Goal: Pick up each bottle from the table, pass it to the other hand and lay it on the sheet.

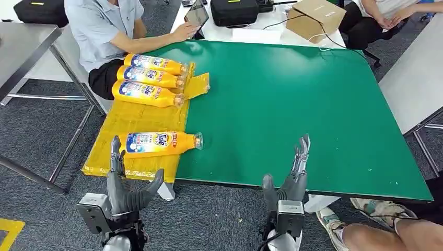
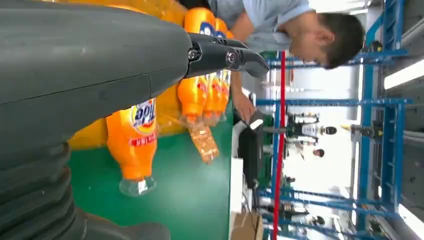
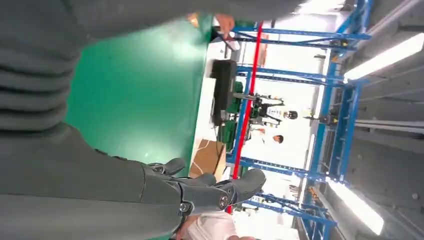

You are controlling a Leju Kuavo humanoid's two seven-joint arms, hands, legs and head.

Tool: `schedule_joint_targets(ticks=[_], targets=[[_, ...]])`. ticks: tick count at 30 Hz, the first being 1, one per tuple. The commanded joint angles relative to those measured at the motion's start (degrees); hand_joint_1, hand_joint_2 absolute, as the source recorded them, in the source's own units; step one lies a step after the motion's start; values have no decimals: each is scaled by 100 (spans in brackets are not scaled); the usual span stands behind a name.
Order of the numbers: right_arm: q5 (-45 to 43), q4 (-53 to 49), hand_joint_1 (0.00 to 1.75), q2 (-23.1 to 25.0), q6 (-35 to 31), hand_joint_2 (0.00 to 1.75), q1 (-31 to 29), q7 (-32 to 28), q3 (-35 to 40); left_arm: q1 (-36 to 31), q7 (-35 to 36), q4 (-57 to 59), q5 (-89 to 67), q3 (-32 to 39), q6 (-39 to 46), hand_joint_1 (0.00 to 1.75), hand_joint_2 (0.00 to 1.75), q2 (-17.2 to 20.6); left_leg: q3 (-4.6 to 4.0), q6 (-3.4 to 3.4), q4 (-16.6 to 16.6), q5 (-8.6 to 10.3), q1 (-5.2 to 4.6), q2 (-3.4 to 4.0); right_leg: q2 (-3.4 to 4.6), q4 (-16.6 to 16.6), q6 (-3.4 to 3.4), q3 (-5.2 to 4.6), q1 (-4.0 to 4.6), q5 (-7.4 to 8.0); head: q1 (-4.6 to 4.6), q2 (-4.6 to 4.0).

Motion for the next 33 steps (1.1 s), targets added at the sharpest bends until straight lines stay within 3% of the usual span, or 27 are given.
schedule_joint_targets(ticks=[1, 6, 10, 18, 23, 24, 33], targets=[[90, 381, 0, -321, 26, 175, -4, -99, -170, -156, -296, 206, 78, 300, -162, 0, 175, 32, 28, -2, -11, -5, 1, 2, -7, -14, -7, 29, 3, -5, 0, 0], [263, 259, 0, -374, 3, 175, 64, -99, -177, -128, -509, -12, 140, 170, -176, 0, 175, 17, 21, -2, -6, -5, 2, 1, -8, -10, -6, 23, 3, -5, 0, 0], [284, 337, 0, -372, 172, 175, -48, -80, -77, -208, -780, -23, -306, 184, 414, 0, 175, 2, 25, -3, -4, -9, 2, 0, -10, -7, -8, 28, 4, -9, 2, 0], [237, 566, 0, -300, 269, 175, -274, -81, -43, -234, -777, 123, -403, 258, 558, 0, 175, 43, 18, -2, -7, -3, 0, 8, 1, -7, -5, 17, 1, -2, 0, 0], [-215, 1278, 0, -310, 1254, 175, -738, 644, 32, -139, -531, 166, -68, 535, 102, 0, 175, 93, 29, -4, -9, -6, 1, 22, 14, -10, -7, 26, 3, 0, 0, 0], [-46, 1390, 0, -272, 1135, 175, -768, 445, -37, -140, -507, 254, 87, 722, -112, 0, 175, 38, 26, -3, -10, -4, 2, 22, 15, -11, -6, 23, 3, 2, 0, 0], [338, 838, 0, -350, 950, 175, -74, 607, -445, -164, -525, 466, -60, 964, -483, 0, 175, -109, 47, -3, -17, -10, 2, -7, -17, -19, -9, 51, 4, -14, 0, 0]])
